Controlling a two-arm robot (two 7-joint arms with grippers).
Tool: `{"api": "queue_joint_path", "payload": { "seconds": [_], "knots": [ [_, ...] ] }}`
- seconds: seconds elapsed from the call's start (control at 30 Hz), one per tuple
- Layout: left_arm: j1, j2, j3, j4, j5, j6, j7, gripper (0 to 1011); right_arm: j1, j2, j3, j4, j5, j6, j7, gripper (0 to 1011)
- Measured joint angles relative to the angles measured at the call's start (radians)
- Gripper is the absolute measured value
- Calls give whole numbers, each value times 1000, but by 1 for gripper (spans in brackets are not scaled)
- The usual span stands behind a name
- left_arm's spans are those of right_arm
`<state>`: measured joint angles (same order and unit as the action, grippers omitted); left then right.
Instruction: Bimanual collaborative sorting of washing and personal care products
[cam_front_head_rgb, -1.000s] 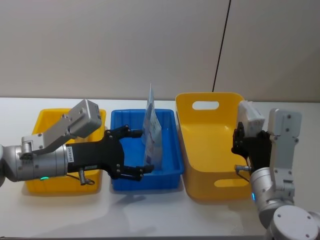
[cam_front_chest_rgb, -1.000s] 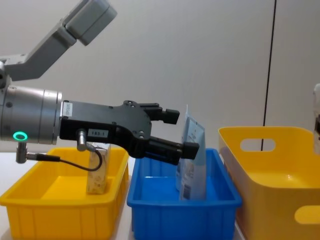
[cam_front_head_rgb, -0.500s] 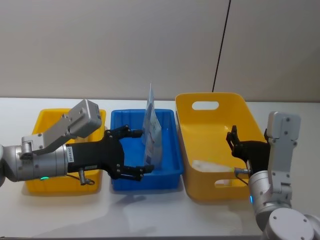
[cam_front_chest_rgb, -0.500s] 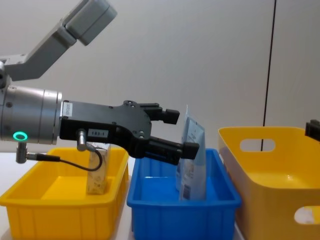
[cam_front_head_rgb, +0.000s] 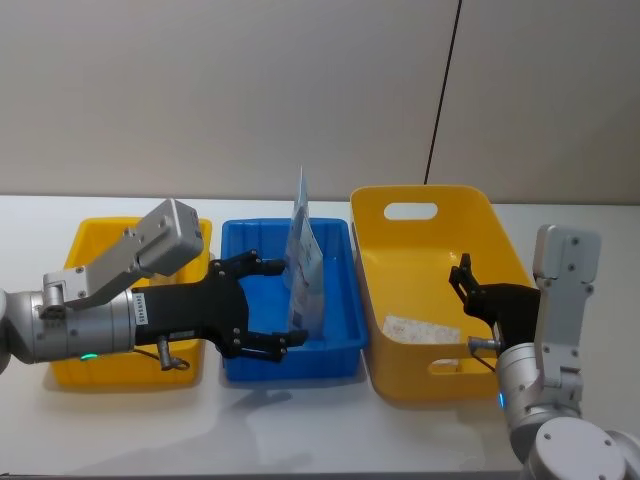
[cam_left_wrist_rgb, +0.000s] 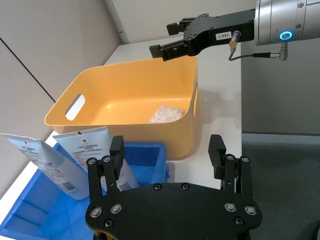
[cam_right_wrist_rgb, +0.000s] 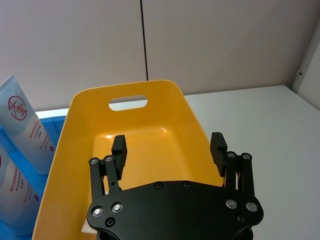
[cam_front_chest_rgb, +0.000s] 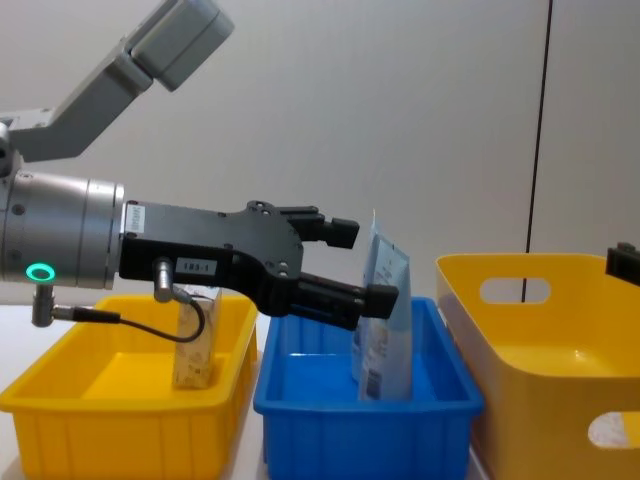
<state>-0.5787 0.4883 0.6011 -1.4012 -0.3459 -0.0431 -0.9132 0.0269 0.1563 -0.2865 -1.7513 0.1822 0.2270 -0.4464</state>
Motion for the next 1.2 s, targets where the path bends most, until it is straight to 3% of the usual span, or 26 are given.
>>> {"api": "queue_joint_path", "payload": {
  "seconds": [0.83, 1.2],
  "knots": [
    [0, 0, 0, 0, 0, 0, 0, 1001, -3, -2, 0, 0, -2, 2, -1, 1003],
    [0, 0, 0, 0, 0, 0, 0, 1001, -5, 23, -3, -20, 15, 5, 65, 1003]
  ]
}}
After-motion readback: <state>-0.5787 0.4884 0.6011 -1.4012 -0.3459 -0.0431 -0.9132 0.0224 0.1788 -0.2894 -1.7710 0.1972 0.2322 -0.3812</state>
